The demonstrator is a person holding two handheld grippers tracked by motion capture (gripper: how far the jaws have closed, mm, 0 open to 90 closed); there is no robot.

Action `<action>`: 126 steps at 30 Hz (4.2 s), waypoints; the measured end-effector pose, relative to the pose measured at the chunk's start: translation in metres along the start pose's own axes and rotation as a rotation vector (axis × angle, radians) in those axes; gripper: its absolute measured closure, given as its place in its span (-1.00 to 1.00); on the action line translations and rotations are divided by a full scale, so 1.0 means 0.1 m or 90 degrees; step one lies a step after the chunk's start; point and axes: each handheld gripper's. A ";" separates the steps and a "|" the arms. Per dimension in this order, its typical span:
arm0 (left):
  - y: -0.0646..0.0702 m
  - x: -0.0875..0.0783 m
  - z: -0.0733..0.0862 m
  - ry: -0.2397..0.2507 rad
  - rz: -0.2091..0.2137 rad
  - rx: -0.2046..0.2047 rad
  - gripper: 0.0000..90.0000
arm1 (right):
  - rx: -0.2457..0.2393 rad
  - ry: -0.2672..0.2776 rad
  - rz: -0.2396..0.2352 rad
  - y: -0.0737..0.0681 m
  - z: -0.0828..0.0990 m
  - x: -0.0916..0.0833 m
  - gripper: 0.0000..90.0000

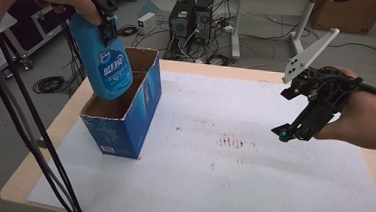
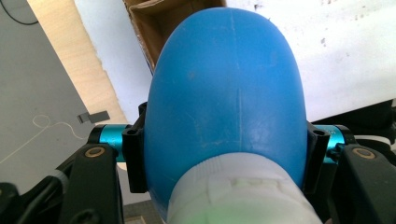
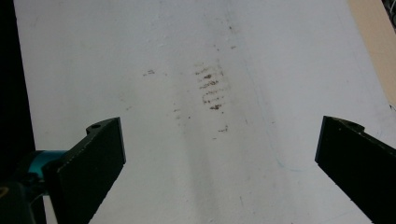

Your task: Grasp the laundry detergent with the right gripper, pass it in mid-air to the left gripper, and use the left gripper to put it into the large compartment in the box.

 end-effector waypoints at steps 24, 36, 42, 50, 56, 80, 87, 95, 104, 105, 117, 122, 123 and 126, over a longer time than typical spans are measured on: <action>0.17 1.08 -0.10 0.004 -0.046 0.343 -0.16 | 0.045 -0.042 -0.019 0.22 0.17 -0.02 -0.99; 0.21 1.42 -0.08 0.037 -0.064 0.472 -0.16 | 0.074 -0.056 -0.015 0.34 0.26 -0.07 -0.99; 0.20 1.58 -0.07 0.027 -0.053 0.479 -0.16 | 0.087 -0.065 -0.011 0.40 0.30 -0.04 -0.99; 0.18 1.69 -0.10 0.014 -0.035 0.475 -0.16 | 0.087 -0.068 -0.011 0.40 0.31 -0.03 -0.99; 0.15 1.63 -0.11 0.022 -0.023 0.468 -0.25 | 0.088 -0.070 -0.011 0.41 0.31 -0.04 -0.99; 0.15 1.02 -0.14 0.037 -0.042 0.456 -0.56 | 0.071 -0.081 -0.023 0.44 0.28 -0.09 -0.99; 0.32 0.80 -0.15 0.043 -0.036 0.500 -0.57 | 0.058 -0.087 -0.031 0.48 0.25 -0.10 -0.99; 0.56 0.67 -0.16 0.054 -0.027 0.552 -0.64 | 0.045 -0.111 -0.038 0.53 0.21 -0.10 -0.99; 0.85 0.64 -0.18 0.050 -0.013 0.623 -0.74 | 0.044 -0.139 -0.037 0.59 0.17 -0.16 -0.99; 0.88 0.64 -0.19 0.048 -0.013 0.626 -0.74 | 0.044 -0.144 -0.038 0.60 0.17 -0.16 -0.99; 1.12 0.74 -0.38 0.067 -0.009 0.669 -0.88 | 0.033 -0.204 -0.058 0.67 0.12 -0.05 -0.99; 1.20 0.81 -0.45 0.062 0.006 0.702 -0.90 | 0.030 -0.217 -0.065 0.68 0.11 0.01 -0.99; 1.22 0.82 -0.46 0.062 0.009 0.705 -0.94 | 0.030 -0.219 -0.065 0.68 0.11 0.02 -0.99; 1.28 0.83 -0.47 0.069 0.016 0.715 -0.96 | 0.030 -0.225 -0.067 0.70 0.12 0.04 -0.99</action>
Point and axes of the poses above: each handheld gripper's, and its own axes: x roughly forward along the jaws, z roughly out of its underside, y roughly to its right, and after that the axes turned 8 degrees about -z, right-handed
